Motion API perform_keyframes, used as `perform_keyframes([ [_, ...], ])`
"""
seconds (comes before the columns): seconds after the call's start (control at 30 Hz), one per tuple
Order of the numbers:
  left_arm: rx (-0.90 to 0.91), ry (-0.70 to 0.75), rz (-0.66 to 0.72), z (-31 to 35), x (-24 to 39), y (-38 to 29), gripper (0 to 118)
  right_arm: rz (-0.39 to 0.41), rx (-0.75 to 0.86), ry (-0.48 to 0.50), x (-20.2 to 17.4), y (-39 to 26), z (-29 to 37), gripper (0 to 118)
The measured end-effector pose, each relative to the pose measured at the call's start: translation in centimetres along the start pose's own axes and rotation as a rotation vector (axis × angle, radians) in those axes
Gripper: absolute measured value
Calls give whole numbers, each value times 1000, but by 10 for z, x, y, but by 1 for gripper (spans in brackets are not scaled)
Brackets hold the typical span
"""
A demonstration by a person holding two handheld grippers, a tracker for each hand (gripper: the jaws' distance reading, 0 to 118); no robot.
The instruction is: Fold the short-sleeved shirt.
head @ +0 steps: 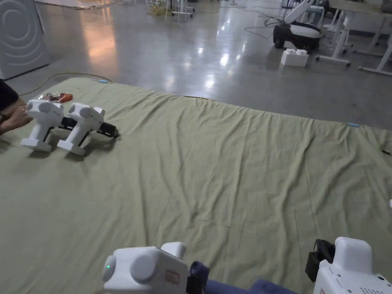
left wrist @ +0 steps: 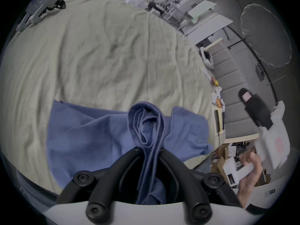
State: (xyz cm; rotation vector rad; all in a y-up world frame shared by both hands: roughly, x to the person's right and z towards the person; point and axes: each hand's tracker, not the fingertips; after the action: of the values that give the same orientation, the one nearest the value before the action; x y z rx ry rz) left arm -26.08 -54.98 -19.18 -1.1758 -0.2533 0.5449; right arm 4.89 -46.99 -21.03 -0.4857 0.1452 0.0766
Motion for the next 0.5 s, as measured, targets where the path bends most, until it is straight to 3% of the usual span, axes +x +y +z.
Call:
perform_keyframes([
  [0.37, -23, 81, 55, -40, 17, -8, 15, -23, -19, -24, 8, -5, -1, 7],
  [0.43, -21, 12, 94, -36, 13, -8, 34, -25, -23, -22, 8, -7, -1, 7],
  [0.5, -11, -27, 129, -27, 12, -6, 66, -25, -25, -20, 8, -7, -1, 7],
])
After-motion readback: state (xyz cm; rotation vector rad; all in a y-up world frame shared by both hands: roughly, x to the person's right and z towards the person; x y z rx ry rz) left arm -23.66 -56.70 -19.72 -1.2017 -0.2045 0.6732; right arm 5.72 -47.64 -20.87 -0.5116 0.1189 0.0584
